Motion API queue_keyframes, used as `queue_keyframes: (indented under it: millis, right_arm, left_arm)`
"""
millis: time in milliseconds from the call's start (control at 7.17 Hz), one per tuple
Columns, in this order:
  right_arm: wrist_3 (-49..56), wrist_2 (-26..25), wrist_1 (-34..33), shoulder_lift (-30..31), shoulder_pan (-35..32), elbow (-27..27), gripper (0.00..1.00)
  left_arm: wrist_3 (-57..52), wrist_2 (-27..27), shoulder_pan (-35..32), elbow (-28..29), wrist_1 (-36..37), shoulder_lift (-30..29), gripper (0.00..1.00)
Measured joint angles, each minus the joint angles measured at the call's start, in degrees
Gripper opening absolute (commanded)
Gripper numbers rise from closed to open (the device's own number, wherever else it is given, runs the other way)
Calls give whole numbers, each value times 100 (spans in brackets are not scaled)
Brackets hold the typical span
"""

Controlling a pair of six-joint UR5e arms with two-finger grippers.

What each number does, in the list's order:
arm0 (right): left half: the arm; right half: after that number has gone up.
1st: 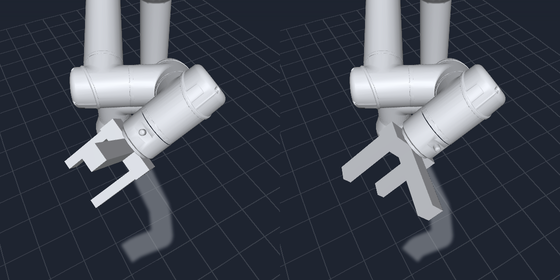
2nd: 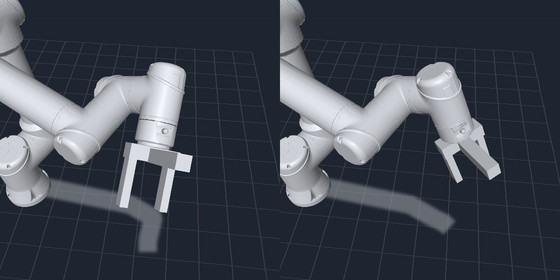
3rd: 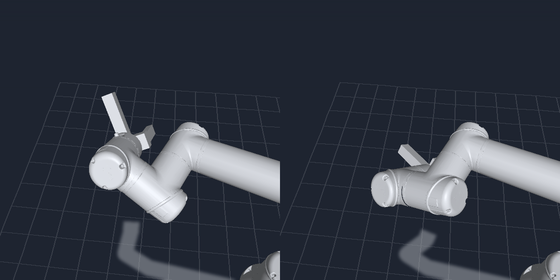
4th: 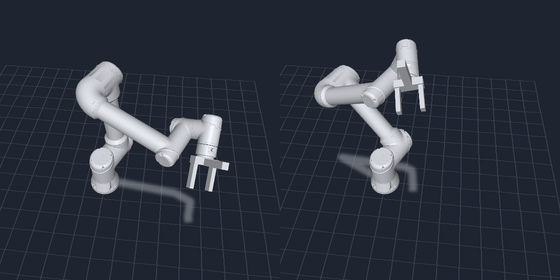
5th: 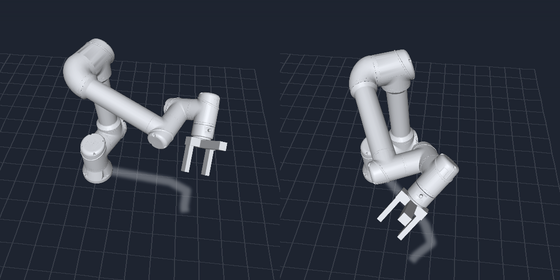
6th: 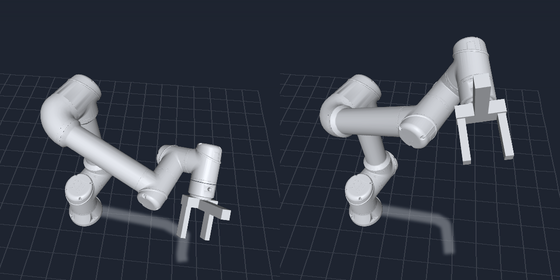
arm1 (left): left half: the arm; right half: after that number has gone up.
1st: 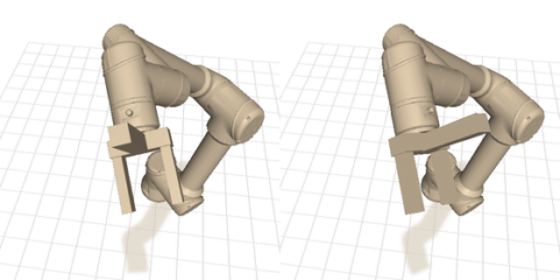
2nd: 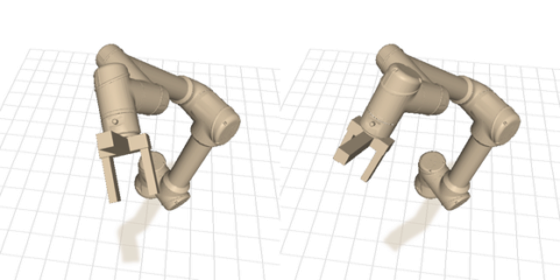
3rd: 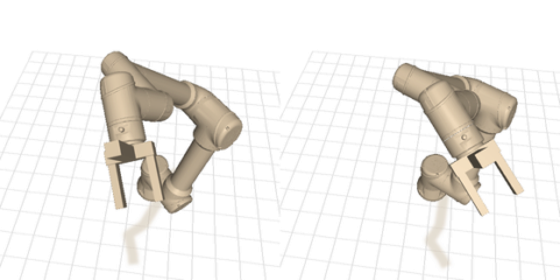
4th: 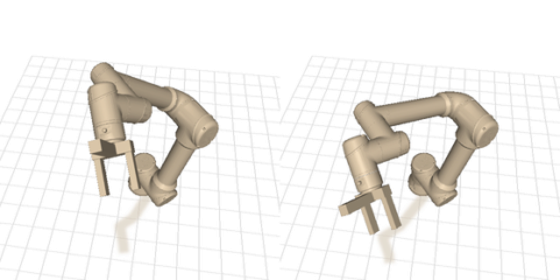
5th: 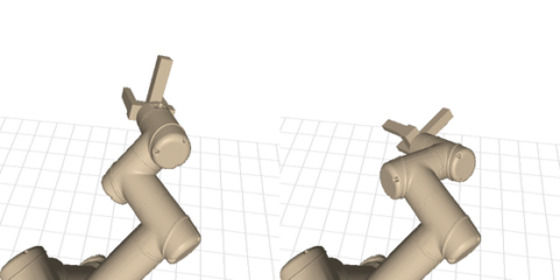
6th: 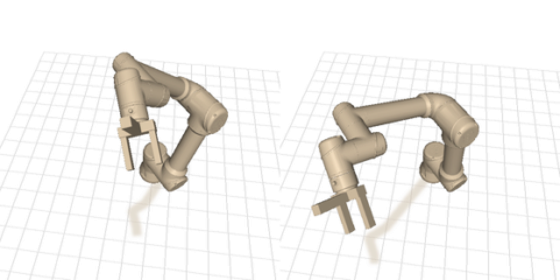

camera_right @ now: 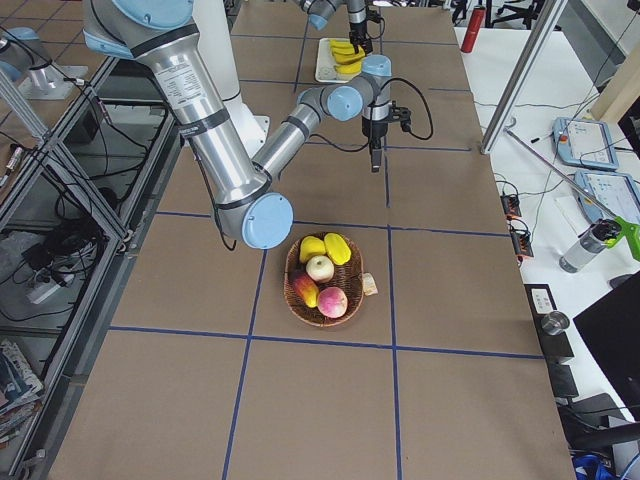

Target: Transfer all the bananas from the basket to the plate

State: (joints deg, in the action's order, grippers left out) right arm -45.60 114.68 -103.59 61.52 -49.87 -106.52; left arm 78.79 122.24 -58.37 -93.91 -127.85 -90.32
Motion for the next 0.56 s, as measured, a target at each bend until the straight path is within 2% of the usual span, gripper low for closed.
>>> queue_keyframes:
  millis: [139,279,558]
  right_arm:
    - [484,165,-11,227,-295,-72,100]
    - [1133,316,-39,494,-650,-120,100]
    - [2558,604,-140,1035,-1371,-145,100]
  left_arm:
    - [-1043,678,-637,43,119,27,100]
    - [-2287,1122,-1179,58,478,42,100]
    - [-5017,1381,-1964,18,1762,43,100]
